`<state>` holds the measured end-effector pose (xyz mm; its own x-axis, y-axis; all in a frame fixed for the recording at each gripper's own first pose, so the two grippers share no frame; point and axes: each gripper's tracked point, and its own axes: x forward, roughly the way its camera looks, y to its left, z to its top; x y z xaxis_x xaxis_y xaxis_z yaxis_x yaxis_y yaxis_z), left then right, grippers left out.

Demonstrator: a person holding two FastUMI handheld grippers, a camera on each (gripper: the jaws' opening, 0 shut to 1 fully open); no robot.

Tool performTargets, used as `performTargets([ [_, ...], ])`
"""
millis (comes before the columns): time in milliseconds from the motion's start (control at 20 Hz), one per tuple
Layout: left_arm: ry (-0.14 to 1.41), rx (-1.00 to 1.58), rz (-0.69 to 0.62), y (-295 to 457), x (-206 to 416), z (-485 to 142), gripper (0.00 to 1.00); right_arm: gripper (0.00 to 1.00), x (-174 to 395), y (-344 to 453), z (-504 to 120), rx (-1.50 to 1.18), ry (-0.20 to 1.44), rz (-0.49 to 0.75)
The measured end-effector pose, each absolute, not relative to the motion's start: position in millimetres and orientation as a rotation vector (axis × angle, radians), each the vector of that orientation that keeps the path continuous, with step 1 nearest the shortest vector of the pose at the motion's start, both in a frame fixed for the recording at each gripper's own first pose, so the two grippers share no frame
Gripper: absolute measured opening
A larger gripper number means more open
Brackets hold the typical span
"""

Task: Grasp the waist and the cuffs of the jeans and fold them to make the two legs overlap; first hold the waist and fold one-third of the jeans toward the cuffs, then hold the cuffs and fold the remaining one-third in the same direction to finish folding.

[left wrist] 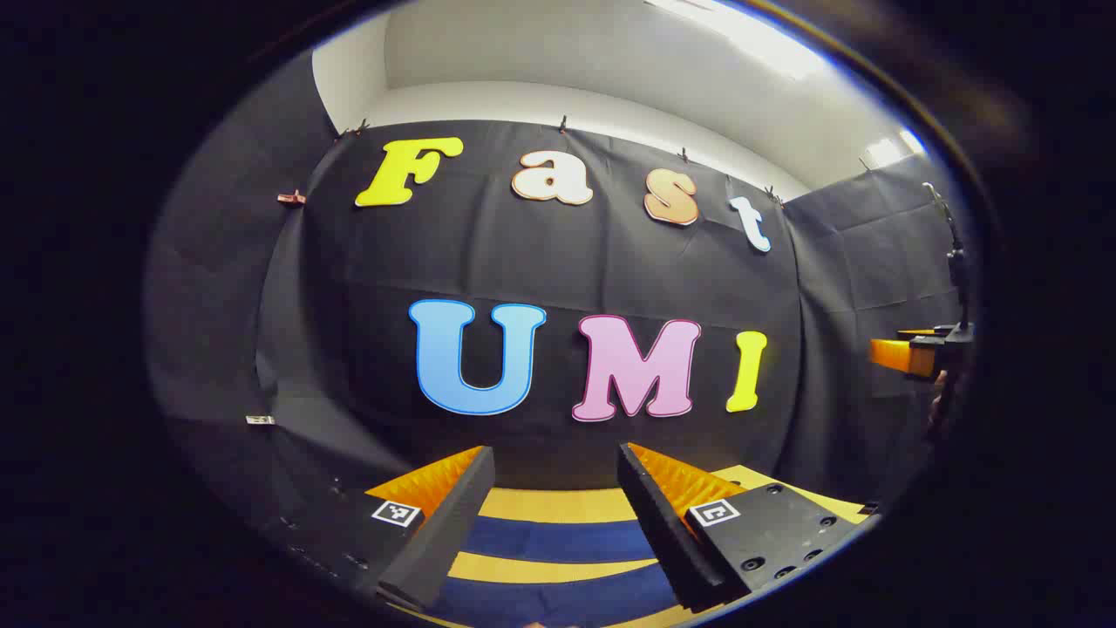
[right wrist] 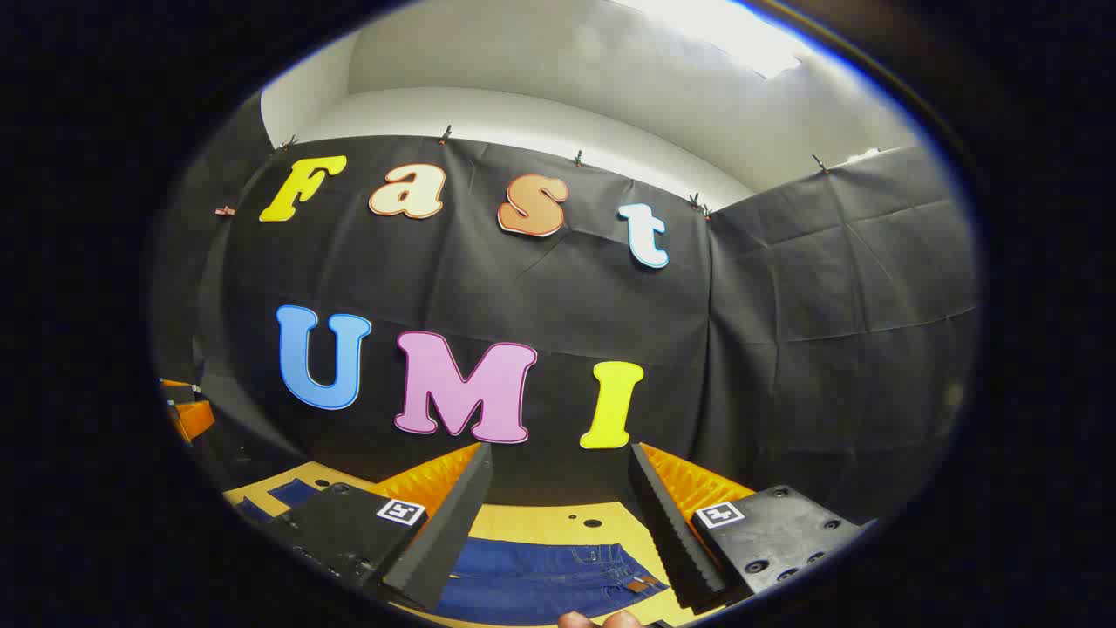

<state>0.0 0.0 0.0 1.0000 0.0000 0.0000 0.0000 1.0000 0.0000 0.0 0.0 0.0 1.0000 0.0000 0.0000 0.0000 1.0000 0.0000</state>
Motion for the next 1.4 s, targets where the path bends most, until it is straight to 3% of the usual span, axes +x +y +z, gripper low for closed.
performTargets([
  [350, 0.029, -0.043, -0.115, 5.0, -3.4, -12.7, 0.96, 0.96, -29.7, 4.2, 14.9, -0.002, -0.001, -0.081],
  [650, 0.016, -0.043, -0.129, 13.7, -5.7, -8.5, 0.96, 0.96, -42.8, -4.9, 20.3, -0.012, 0.003, -0.136],
  [1400, 0.037, 0.04, -0.033, 70.8, -28.0, -16.5, 0.96, 0.96, -28.2, -19.1, 31.8, -0.008, -0.012, -0.162],
])
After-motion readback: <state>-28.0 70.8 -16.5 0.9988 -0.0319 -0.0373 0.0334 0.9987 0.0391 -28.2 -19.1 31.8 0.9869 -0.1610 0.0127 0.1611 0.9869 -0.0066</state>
